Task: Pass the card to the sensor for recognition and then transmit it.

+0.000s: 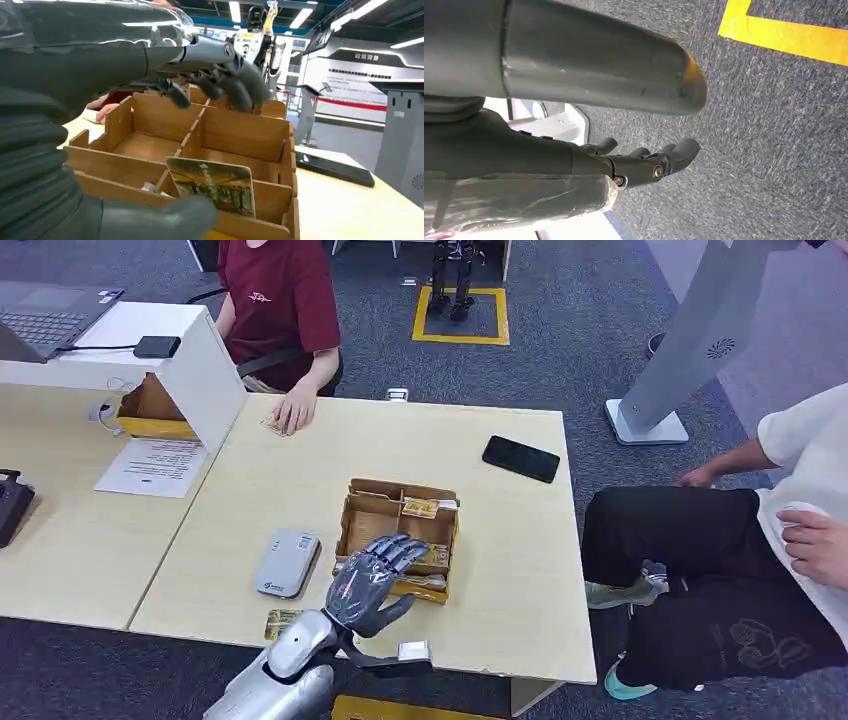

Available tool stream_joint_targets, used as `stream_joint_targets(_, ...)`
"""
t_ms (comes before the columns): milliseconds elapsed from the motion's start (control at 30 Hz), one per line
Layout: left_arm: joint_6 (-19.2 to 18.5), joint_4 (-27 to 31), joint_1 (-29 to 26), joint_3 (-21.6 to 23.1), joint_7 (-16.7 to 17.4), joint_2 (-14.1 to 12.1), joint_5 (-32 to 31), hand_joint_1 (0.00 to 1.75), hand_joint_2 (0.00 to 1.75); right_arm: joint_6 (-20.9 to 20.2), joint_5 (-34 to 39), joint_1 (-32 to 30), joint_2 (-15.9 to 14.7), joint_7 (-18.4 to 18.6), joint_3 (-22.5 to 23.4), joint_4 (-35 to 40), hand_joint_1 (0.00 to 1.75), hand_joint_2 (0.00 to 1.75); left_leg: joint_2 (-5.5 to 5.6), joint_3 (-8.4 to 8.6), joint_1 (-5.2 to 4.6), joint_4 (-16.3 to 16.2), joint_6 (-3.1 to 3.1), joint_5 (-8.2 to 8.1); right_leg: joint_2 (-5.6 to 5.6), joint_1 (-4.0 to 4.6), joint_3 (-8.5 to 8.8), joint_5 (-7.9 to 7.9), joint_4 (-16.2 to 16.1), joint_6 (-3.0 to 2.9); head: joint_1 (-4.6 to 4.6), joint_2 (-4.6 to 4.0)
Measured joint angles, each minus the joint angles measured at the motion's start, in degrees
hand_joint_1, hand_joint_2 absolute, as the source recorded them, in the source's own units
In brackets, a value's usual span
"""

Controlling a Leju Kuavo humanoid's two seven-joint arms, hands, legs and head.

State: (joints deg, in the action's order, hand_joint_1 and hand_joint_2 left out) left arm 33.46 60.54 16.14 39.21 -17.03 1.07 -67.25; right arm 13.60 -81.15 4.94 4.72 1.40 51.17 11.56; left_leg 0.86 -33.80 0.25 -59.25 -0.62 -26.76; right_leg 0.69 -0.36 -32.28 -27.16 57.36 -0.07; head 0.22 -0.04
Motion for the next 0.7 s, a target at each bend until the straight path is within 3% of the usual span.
stream_joint_targets(633,-1.2,-0.55,-0.01,-0.02,-1.22,-0.15,1.31,1.75,1.75,0.15,0.74,0.02,0.0,-0.87,0.83,0.02,0.0,0.0,0.01,-0.01,0.0,0.0,0.0,0.0,-0.01,0.0,0.0,0.0,0.0,0.0,0.0,0.0)
stream_joint_targets(667,-1.24,-0.55,-0.01,-0.02,-1.31,-0.15,1.44,1.61,1.75,0.15,0.72,0.02,0.0,-0.92,0.85,0.02,0.0,0.0,0.01,-0.01,0.0,0.0,0.0,0.0,-0.01,0.0,0.0,0.0,0.0,0.0,0.0,0.0)
stream_joint_targets(700,-1.31,-0.55,-0.01,-0.02,-1.38,-0.15,1.49,0.0,1.75,0.15,0.72,0.03,0.0,-0.92,0.87,0.02,0.0,0.0,0.01,-0.01,0.0,0.0,0.0,0.0,-0.01,0.0,0.0,0.0,0.0,0.0,0.0,0.0)
